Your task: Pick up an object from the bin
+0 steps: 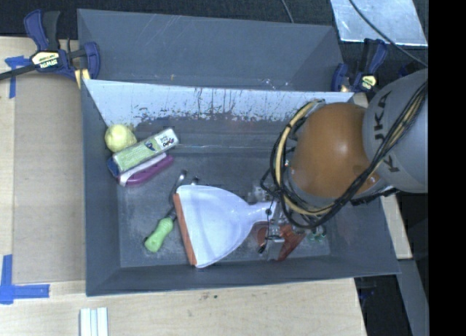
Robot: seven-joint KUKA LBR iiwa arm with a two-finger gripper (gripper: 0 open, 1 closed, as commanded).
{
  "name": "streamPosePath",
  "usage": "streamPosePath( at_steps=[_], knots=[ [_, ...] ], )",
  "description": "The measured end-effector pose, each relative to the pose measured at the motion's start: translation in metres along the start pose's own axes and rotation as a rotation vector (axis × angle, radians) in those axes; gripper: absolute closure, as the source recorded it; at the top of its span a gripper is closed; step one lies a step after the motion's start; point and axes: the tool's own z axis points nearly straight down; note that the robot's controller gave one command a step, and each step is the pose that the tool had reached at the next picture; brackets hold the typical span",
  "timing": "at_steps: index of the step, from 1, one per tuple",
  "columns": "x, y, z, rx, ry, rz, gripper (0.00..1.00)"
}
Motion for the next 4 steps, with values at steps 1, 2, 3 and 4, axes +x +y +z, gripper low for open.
streamPosePath(
  at_steps=[1, 2, 3, 4],
  knots=[
    [-0.002, 0.000, -0.003, 0.000, -0.008, 0.001, 0.00],
    [-0.023, -0.085, 0.058, 0.003, -0.007, -0.117, 0.00],
    [-0.086, -0.030, 0.054, -0.002, -0.018, -0.219, 0.00],
    [-0.030, -0.081, 0.057, 0.004, -0.007, -0.124, 0.00]
  ],
)
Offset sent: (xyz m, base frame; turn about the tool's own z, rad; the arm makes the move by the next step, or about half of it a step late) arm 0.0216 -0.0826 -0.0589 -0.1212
